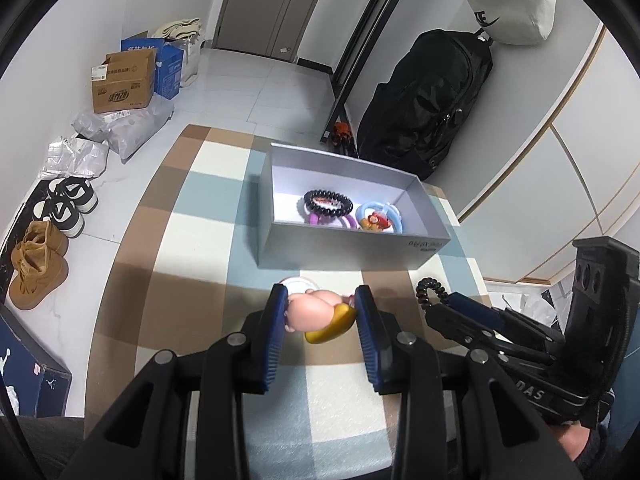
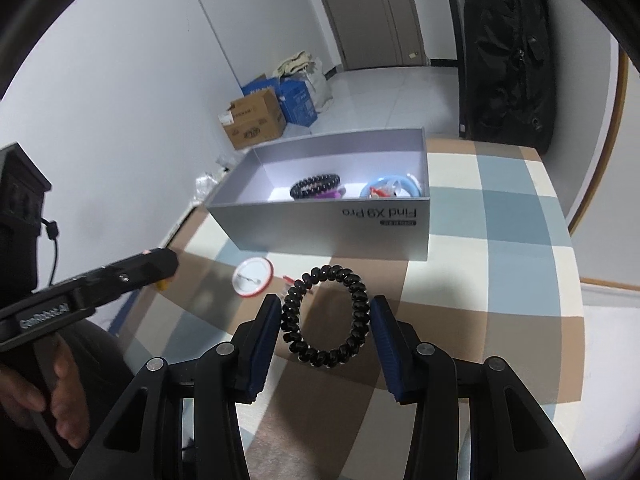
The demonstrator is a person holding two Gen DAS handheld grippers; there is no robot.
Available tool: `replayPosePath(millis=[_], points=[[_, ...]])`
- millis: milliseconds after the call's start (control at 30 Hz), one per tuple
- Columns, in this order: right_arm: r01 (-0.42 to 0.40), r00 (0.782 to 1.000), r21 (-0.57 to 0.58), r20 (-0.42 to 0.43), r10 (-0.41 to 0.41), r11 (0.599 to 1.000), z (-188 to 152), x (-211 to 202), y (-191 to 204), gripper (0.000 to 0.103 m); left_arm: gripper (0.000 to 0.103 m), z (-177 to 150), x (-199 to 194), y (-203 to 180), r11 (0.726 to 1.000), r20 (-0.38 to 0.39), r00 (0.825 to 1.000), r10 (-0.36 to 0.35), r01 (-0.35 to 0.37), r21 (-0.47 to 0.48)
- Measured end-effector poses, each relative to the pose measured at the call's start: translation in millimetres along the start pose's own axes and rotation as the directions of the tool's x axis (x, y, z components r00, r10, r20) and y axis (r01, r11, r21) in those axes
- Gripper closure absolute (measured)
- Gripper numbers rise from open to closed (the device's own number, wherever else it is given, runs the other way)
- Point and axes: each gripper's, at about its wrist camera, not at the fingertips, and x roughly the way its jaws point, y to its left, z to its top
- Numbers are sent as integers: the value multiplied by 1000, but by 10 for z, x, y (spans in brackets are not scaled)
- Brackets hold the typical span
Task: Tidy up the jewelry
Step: 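Carry the figurine with left tool into the box while right carries the coiled bracelet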
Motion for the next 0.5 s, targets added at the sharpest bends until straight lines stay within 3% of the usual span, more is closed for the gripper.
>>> replayPosePath(millis=[500], points=[[-80, 994, 52, 77, 76, 995, 499, -206, -120, 58, 75, 396, 196, -109, 1000, -34, 999, -29, 29, 12]])
